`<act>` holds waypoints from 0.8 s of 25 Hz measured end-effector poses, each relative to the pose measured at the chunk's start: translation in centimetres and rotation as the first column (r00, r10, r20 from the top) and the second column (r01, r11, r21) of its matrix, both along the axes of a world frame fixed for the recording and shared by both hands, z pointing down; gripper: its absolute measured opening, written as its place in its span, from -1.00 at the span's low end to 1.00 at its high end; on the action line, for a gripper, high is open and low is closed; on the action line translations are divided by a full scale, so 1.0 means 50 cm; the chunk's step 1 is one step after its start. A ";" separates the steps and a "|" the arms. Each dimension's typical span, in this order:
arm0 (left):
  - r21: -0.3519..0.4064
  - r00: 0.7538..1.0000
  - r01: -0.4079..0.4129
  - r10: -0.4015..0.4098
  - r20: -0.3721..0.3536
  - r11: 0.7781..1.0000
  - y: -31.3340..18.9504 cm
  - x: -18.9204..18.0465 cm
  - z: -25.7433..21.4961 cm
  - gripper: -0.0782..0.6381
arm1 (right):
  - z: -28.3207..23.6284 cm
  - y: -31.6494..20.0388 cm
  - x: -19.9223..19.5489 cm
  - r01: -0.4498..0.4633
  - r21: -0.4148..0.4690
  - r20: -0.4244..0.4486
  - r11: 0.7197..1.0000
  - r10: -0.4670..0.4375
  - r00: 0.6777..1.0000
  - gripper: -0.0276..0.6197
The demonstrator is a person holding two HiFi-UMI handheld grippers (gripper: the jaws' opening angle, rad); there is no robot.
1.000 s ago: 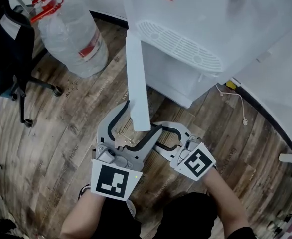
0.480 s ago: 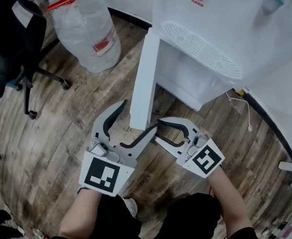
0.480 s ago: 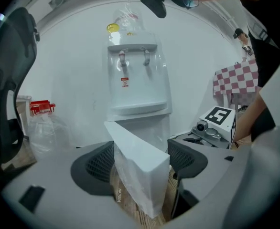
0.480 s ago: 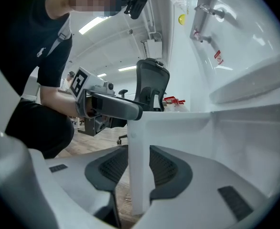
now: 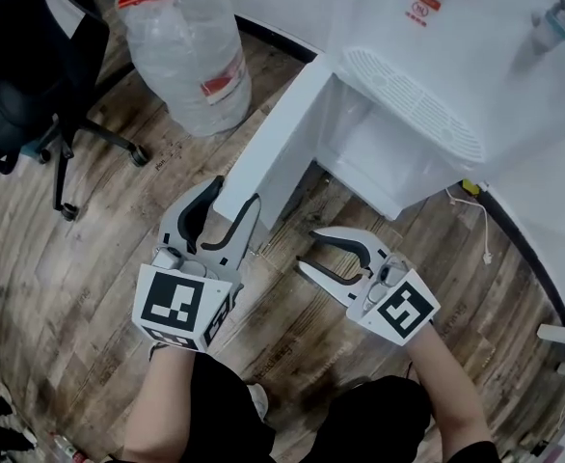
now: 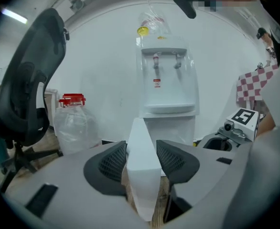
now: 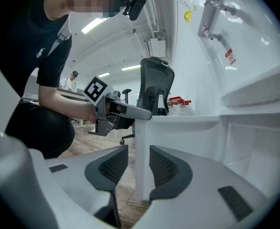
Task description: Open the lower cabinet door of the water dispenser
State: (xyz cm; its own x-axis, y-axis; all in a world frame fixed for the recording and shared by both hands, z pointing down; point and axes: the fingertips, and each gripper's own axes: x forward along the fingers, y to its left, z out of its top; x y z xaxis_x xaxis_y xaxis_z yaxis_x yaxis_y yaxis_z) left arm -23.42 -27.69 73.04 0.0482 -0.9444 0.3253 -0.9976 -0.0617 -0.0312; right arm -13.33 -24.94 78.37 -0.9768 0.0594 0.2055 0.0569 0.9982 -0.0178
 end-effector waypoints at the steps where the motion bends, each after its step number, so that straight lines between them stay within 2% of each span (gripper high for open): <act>1: 0.008 1.000 0.010 -0.010 -0.003 1.000 0.001 -0.009 -0.001 -0.20 | -0.003 0.003 -0.007 0.007 -0.003 -0.001 1.000 -0.007 1.000 -0.45; 3: 0.023 1.000 0.025 -0.025 0.003 0.999 -0.001 -0.023 -0.007 -0.20 | -0.010 0.004 -0.022 0.017 -0.008 -0.002 1.000 -0.017 1.000 -0.45; 7: 0.039 0.997 0.047 -0.049 0.065 0.998 -0.002 -0.047 -0.019 -0.29 | -0.029 0.000 -0.055 0.020 -0.009 -0.001 1.000 -0.020 1.000 -0.49; 15: 0.071 0.991 0.110 -0.115 0.071 0.991 -0.015 -0.112 -0.019 -0.34 | -0.058 -0.015 -0.100 0.026 -0.009 0.007 1.000 -0.026 1.000 -0.52; 20: 0.061 0.980 0.127 -0.134 0.146 0.990 -0.026 -0.142 -0.017 -0.34 | -0.065 -0.019 -0.107 0.041 0.027 -0.005 0.999 -0.041 0.999 -0.52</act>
State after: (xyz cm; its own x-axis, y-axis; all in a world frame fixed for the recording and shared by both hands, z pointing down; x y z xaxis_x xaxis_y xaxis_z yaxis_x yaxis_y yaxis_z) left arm -30.53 -28.98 72.19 -0.1218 -0.9549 0.2708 -0.9809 0.0741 -0.1801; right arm -18.68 -25.87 75.11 -0.9727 0.0941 0.2123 0.0982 0.9951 0.0087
